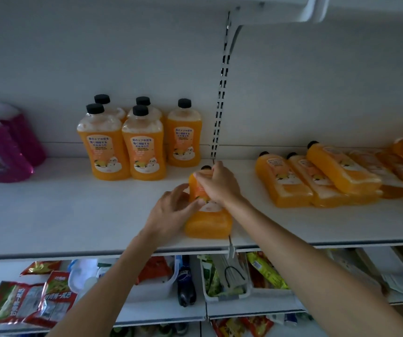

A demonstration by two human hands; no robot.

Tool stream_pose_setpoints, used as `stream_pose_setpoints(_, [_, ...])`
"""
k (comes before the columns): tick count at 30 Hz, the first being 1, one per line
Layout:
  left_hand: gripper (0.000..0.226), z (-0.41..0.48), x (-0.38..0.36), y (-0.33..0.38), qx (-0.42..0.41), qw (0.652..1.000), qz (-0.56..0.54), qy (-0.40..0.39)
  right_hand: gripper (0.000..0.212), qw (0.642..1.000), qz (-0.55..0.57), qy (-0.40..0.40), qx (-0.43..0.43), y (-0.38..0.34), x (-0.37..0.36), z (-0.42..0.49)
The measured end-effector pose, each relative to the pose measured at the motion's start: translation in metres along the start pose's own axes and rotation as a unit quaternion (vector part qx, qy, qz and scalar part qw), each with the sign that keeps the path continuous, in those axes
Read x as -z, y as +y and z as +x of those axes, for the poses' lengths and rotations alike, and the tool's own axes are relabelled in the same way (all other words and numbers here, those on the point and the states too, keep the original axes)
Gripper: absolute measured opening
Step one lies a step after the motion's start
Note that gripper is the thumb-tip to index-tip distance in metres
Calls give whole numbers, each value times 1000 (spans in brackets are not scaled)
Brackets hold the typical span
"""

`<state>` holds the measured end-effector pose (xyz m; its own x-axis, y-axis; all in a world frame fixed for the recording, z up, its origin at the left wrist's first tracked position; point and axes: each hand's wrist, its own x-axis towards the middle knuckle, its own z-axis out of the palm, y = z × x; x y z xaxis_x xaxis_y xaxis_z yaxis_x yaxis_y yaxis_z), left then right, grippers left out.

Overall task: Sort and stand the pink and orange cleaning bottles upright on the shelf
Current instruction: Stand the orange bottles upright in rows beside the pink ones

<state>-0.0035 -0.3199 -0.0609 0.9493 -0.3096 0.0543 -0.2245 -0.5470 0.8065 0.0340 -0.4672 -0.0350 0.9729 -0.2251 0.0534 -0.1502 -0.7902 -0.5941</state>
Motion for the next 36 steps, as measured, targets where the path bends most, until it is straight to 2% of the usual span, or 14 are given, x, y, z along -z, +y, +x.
stream_pose_setpoints(4, [102,0,5,3,18,996,-87,13,51,996,85,1,-2,-6,-4,-3])
stream_pose_setpoints(7, [102,3,6,1,21,993,-116,9,44,982,172,-73,16,10,6,-6])
stream_pose_setpoints(11, [92,2,5,-2,-1,987,-162,15,63,930,320,-171,55,28,14,-11])
stream_pose_setpoints(15, [91,-3,5,1,-42,987,-145,48,63,887,425,-169,57,39,14,-17])
stream_pose_setpoints(19, [88,-6,6,1,-94,982,-137,93,65,889,401,-202,88,33,33,-17])
stream_pose_setpoints(21, [92,-7,5,1,-122,978,-130,105,68,894,380,-199,132,25,48,-15])
stream_pose_setpoints(25, [112,-6,3,1,-141,982,-122,29,76,910,315,-165,211,13,63,-12])
stream_pose_setpoints(32, [115,-6,3,0,-141,981,-134,6,77,891,343,-240,174,17,74,-11])
stream_pose_setpoints(36, [114,-6,3,0,-149,979,-141,10,75,903,320,-219,187,18,74,-14])
